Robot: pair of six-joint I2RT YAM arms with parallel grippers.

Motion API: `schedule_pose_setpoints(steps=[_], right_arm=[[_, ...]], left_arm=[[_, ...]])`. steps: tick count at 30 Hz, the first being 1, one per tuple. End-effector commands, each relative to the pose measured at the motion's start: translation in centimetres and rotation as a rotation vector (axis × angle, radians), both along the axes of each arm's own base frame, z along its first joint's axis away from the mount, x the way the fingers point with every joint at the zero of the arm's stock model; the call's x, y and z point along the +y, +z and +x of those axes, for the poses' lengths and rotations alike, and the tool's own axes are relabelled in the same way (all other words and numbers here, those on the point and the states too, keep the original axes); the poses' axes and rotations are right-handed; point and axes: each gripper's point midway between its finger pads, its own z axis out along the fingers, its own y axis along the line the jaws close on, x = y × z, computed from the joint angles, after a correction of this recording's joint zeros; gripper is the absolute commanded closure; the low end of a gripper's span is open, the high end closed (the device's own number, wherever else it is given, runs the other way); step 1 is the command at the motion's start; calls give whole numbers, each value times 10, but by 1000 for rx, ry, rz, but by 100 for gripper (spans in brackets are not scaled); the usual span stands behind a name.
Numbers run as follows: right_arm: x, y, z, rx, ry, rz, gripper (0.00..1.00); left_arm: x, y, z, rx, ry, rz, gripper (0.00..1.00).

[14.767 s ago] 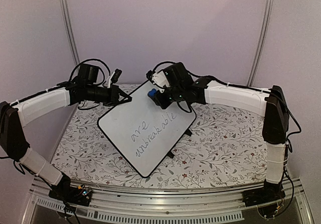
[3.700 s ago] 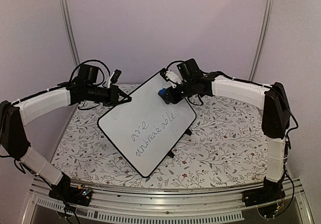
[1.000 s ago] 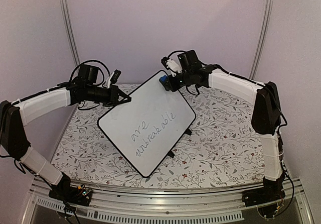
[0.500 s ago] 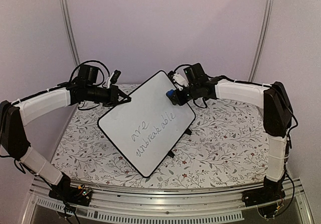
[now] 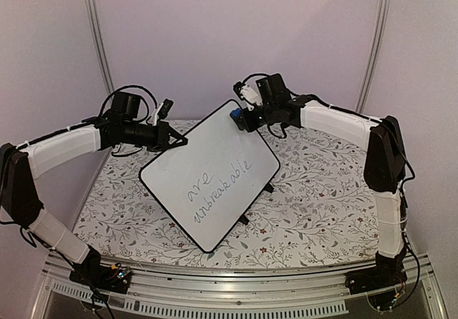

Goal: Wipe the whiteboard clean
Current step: Erase the whiteboard at the center of the board.

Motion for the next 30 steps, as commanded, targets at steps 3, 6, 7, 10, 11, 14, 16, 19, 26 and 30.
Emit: schedule_pose_setpoints(steps=[3,6,7,10,11,14,16,19,26,30], right_arm=[[20,-12,13,8,27,6,76],[29,-19,0,45,79,25,76],[34,-20,-8,52,104,30,76],[52,-16,-34,29,185,36,76],[56,-12,-42,17,206,34,76],[71,1,-65,-25,267,31,76],[76,7,-71,-49,276,23,76],[76,13,-69,-70,257,18,76],[50,0,-29,-93,114,-50,76],[17,-7,4,-72,1,-49,76]], left_arm=[[-9,9,-3,-105,-71,-2,100],[-10,8,-4,-102,-72,-3,100],[-10,8,-4,-101,-74,-4,100],[-10,8,-3,-99,-74,-5,100],[-10,8,-3,-99,-72,-3,100],[-10,6,-3,-95,-71,-2,100],[-10,6,-3,-93,-72,-2,100],[-9,7,-3,-99,-70,-1,100],[-9,8,-3,-101,-69,-2,100],[-9,8,-3,-101,-69,-1,100]])
